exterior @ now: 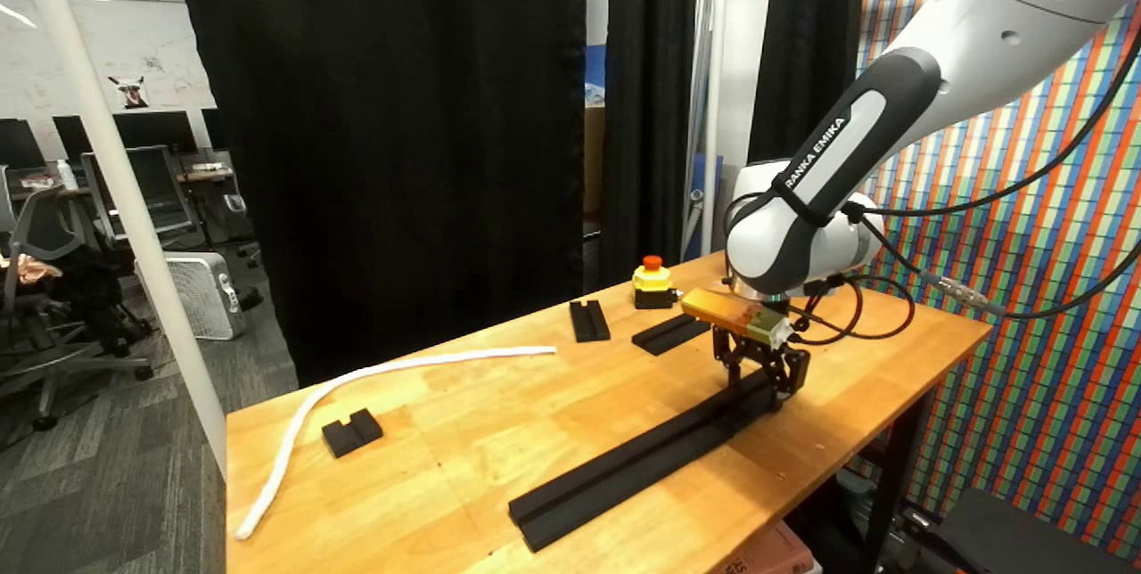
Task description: Arrange the black objects together on the table
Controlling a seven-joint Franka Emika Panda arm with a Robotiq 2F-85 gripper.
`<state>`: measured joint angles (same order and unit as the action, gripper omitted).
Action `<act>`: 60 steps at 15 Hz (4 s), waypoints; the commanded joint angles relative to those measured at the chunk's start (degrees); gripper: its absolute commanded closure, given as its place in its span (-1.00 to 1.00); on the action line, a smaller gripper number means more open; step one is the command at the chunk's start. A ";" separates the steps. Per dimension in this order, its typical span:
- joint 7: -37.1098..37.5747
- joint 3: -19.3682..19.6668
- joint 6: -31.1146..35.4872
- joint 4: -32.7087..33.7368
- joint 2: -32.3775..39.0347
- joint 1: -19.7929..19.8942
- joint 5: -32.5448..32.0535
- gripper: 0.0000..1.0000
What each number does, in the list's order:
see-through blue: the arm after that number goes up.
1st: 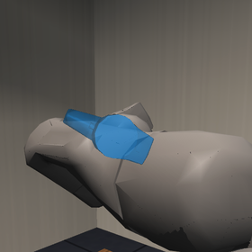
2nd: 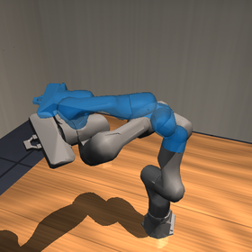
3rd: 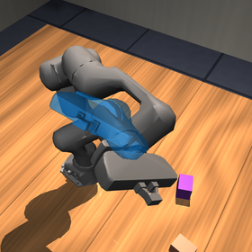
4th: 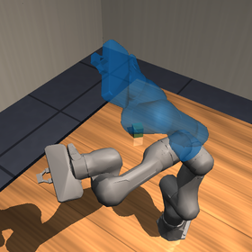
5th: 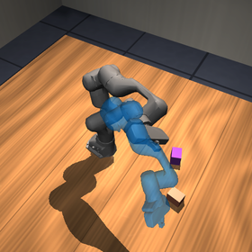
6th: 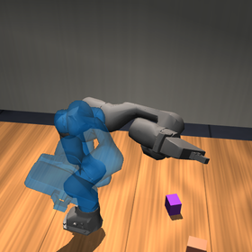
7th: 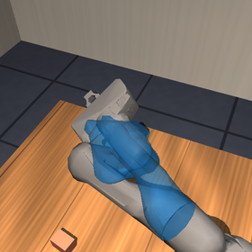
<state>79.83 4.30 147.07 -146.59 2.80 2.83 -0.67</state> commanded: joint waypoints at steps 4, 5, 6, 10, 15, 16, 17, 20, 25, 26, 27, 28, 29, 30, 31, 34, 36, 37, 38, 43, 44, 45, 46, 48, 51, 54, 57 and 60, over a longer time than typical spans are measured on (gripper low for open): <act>-0.38 -1.73 0.30 0.54 0.49 -1.13 6.82 0.06; -0.43 -1.88 0.33 0.55 0.52 -1.21 7.62 0.06; -0.51 -1.99 0.42 0.51 0.51 -1.29 8.31 0.06; -0.40 -1.97 1.89 0.34 0.91 -1.34 8.06 0.06; -2.82 -1.89 1.81 0.09 0.83 -1.30 7.00 0.06; -3.18 -1.87 1.93 0.01 0.81 -1.29 6.91 0.06; -3.56 -1.88 2.13 -0.07 0.81 -1.28 7.08 0.06; -4.12 -1.93 3.09 -0.69 0.55 -1.28 7.84 0.06; -4.02 -1.95 3.71 -0.81 0.56 -1.30 8.08 0.06; -3.95 -1.96 3.69 -0.70 0.69 -1.31 8.09 0.06; -4.03 -1.99 3.67 -0.63 0.76 -1.32 8.29 0.06; -4.41 -2.09 3.63 -0.50 0.87 -1.32 9.05 -0.86; -4.52 -2.11 3.71 -0.47 0.90 -1.32 9.34 -0.88; -4.62 -2.14 3.87 -0.49 0.97 -1.33 9.61 -0.98; -4.89 -2.19 4.06 -0.56 0.98 -1.35 10.03 -1.00; -4.85 -2.07 2.98 -0.41 0.24 -1.39 9.86 -1.00; -3.07 -1.40 0.63 -0.36 -2.52 -1.38 6.24 -1.00; -3.03 -1.29 -0.23 -0.23 -3.60 -1.29 5.18 -1.00; -2.72 -1.07 -1.93 0.18 -5.57 -1.12 2.88 -1.00; -5.63 -1.71 -13.70 9.54 -9.53 1.11 -8.46 -1.00; -7.60 -1.58 -14.79 12.69 -8.44 1.52 -9.45 -1.00; -9.40 -1.44 -15.01 15.01 -7.70 1.75 -9.79 -1.00; -11.67 -1.12 -14.75 17.94 -6.22 2.00 -9.37 -1.00; -15.24 -0.63 -13.47 23.00 -2.92 2.29 -6.70 -1.00; -19.16 -0.34 -13.41 30.22 2.76 2.03 -1.18 -1.00; -21.59 -0.63 -15.04 37.55 9.91 1.66 5.61 -1.00; -21.07 -0.68 -16.86 42.61 16.07 1.08 8.90 -1.00; -20.36 -0.39 -19.06 45.68 21.17 0.57 10.45 -1.00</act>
<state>59.66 3.41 131.73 -106.67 18.76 4.01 7.47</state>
